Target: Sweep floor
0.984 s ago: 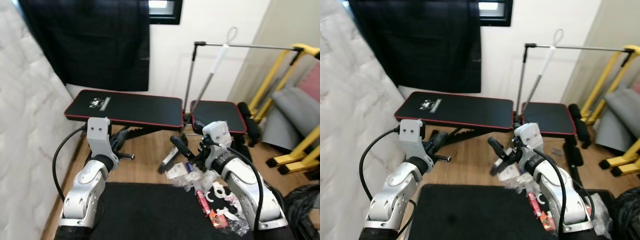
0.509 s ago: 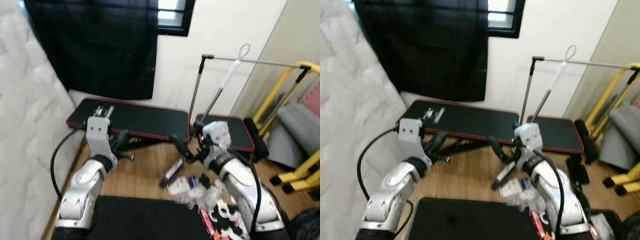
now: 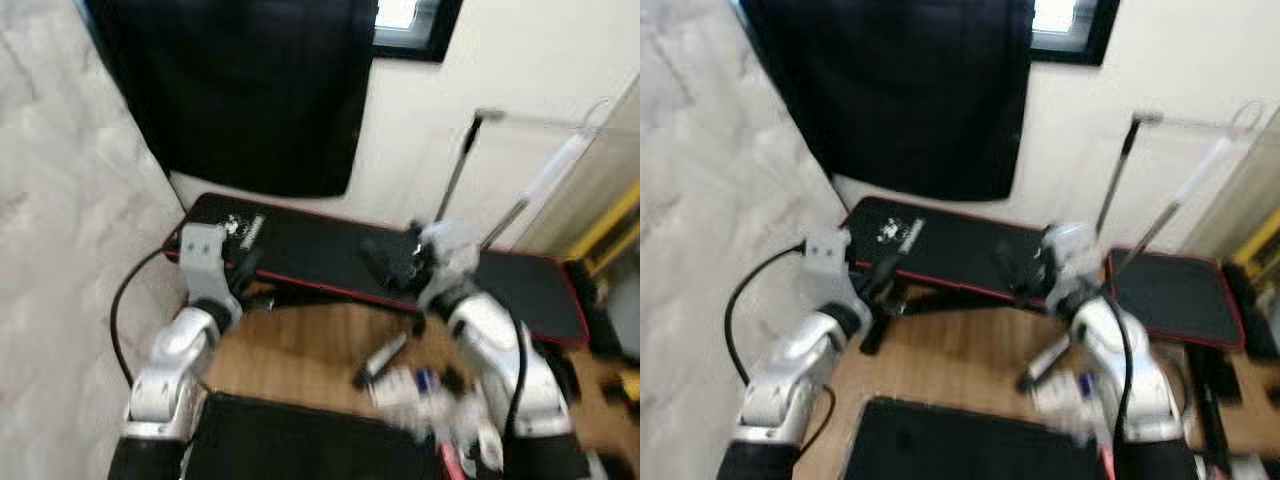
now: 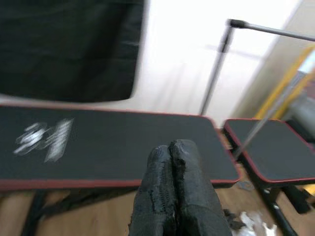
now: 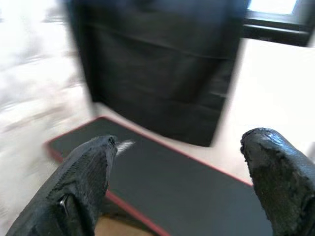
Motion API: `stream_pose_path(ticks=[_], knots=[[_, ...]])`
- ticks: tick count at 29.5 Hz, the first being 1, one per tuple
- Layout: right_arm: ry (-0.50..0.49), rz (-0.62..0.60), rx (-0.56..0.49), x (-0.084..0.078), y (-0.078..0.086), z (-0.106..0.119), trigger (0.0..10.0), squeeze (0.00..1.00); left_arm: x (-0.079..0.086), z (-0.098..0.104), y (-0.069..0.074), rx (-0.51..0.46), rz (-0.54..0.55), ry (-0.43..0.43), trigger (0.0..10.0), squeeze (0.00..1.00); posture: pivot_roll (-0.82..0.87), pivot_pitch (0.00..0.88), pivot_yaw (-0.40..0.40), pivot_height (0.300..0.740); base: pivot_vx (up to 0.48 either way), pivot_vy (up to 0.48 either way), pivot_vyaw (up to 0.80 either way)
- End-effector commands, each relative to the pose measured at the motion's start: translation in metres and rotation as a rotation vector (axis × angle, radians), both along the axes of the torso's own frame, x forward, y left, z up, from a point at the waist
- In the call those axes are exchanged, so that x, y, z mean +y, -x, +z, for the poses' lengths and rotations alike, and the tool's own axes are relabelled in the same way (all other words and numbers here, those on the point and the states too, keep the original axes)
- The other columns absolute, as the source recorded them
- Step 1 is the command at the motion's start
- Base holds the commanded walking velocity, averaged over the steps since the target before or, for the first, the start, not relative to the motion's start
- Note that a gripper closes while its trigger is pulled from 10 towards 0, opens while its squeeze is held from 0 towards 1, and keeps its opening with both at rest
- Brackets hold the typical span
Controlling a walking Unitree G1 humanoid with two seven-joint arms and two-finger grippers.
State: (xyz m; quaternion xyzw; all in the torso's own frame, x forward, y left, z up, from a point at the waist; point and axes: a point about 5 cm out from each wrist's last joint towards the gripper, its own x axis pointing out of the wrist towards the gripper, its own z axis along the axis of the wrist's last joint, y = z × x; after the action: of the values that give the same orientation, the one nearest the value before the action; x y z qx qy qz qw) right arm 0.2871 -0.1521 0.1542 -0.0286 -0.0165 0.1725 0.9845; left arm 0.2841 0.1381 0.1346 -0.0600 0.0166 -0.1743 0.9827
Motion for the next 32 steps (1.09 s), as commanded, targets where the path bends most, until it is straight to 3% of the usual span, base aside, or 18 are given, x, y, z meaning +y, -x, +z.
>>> stream_pose_path(ticks=[1, 18, 32], knots=[[0.000, -0.051, 0.021, -0.011, -0.001, -0.004, 10.0, 0.00, -0.009, 0.001, 0.000, -0.005, -0.045, 0.009, 10.0, 0.00, -0.15, 0.039, -0.125, 0.740, 0.394, 0.000, -0.80], [-0.007, -0.105, -0.006, -0.015, -0.005, 0.003, 10.0, 0.00, -0.011, 0.002, 0.000, -0.008, -0.056, 0.011, 10.0, 0.00, -0.15, 0.042, -0.129, 0.740, 0.390, 0.000, -0.80], [-0.038, 0.050, -0.072, 0.002, -0.001, 0.021, 10.0, 0.00, -0.008, 0.004, -0.001, -0.018, -0.018, 0.012, 10.0, 0.00, -0.15, 0.058, -0.136, 0.740, 0.071, 0.000, 0.00]])
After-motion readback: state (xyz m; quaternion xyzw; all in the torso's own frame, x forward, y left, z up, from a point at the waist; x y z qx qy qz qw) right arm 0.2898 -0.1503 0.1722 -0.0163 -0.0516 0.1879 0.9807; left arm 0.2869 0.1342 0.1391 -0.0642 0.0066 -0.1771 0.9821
